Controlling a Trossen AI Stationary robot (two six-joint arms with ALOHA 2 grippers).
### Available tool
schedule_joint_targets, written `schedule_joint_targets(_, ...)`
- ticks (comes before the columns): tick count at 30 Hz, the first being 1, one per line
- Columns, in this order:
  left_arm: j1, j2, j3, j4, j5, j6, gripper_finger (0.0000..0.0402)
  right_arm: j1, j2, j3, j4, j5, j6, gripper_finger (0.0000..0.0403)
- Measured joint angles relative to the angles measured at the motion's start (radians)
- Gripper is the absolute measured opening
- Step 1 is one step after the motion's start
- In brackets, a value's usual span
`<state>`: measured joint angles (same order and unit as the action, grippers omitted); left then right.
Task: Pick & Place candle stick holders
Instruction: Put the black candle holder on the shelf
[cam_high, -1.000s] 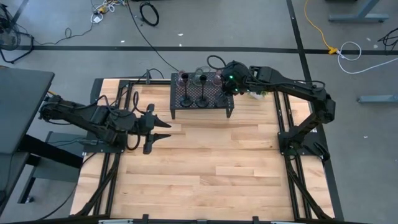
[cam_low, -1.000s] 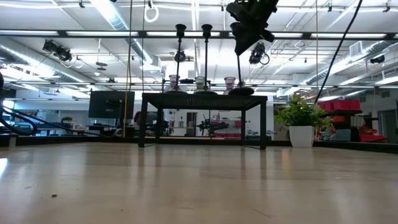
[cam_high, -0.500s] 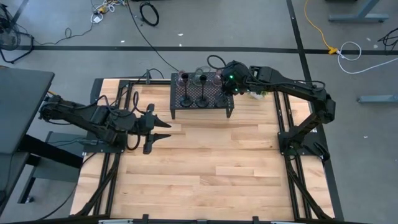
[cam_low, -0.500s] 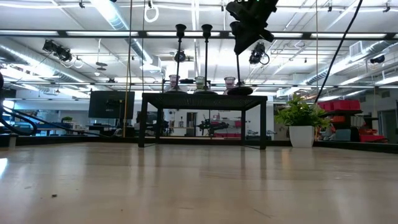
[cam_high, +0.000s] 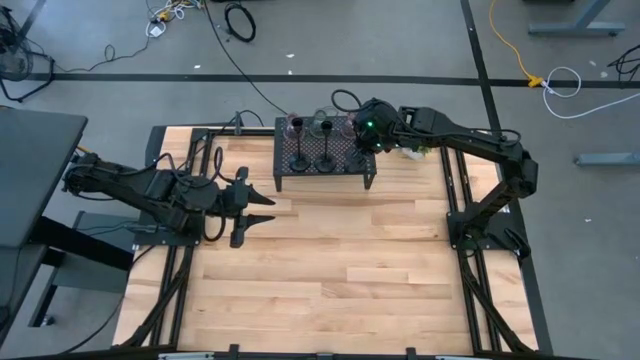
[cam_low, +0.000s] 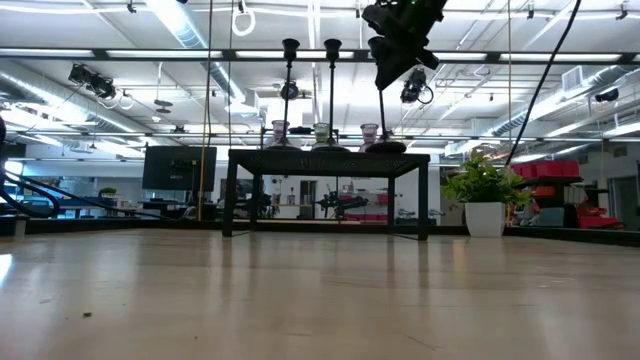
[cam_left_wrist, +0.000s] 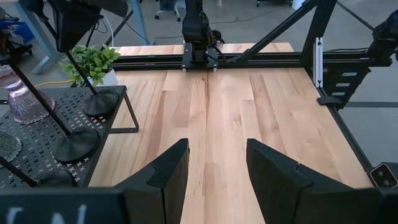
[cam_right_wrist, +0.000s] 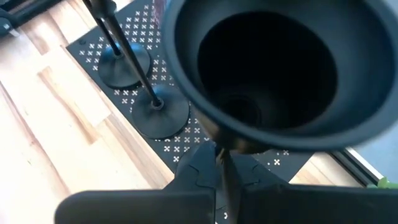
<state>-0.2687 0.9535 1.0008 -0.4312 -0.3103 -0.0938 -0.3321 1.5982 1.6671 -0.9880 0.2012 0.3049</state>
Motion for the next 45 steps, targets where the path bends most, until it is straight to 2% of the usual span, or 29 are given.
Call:
schedule_joint_targets(34,0.000,0.000,0.000,-0.002,0.001,0.000,0.0165,-0.045,0.027,-0.001,0.050,-0.026,-0.055,0.0000)
schedule_joint_targets(45,0.000,0.000,0.000,-0.002,0.001,0.000,0.0165,-0.044,0.026,-0.001,0.044,-0.037,-0.056,0.0040)
